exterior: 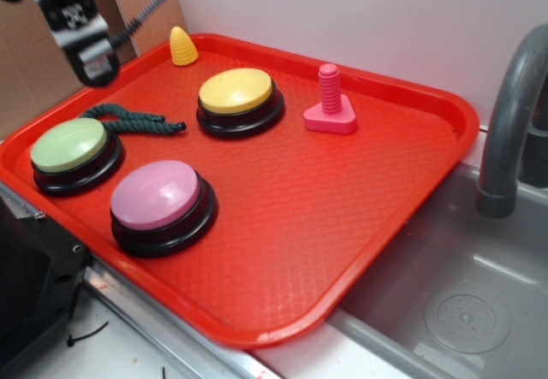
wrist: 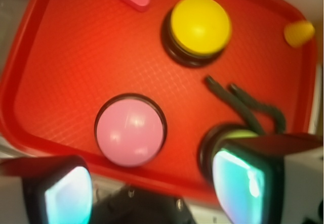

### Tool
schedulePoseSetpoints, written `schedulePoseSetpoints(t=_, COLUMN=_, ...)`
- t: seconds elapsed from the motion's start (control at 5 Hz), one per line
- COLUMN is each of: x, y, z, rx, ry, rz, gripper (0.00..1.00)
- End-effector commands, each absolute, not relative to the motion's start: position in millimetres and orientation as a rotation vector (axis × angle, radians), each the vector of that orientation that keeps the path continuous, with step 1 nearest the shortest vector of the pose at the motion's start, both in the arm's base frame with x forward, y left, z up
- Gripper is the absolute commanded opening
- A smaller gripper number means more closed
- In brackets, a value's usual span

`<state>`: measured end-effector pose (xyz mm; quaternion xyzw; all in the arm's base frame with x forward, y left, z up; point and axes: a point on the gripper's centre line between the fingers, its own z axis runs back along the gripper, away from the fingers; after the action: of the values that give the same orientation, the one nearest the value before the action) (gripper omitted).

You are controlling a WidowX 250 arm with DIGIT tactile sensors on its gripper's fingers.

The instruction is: Push the pink button.

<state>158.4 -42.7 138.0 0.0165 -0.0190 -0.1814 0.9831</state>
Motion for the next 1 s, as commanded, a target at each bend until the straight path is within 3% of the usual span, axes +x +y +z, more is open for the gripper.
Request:
schedulePoseSetpoints(t=0.0, x=159, y=-55, z=89, rx=0.012, ry=0.0, rz=-0.447, gripper=1.0)
schedulePoseSetpoints(t=0.2, x=154, y=-51, z=64, rx=0.006, ry=0.052, rz=-0.467, gripper=1.0)
schedulePoseSetpoints(t=0.4, x=154, y=-50, z=52, rx=0.01, ry=0.055, rz=-0.482, gripper=1.0)
schedulePoseSetpoints(t=0.8, x=157, y=-52, z=47, rx=-0.003, ry=0.051, rz=-0.482, gripper=1.0)
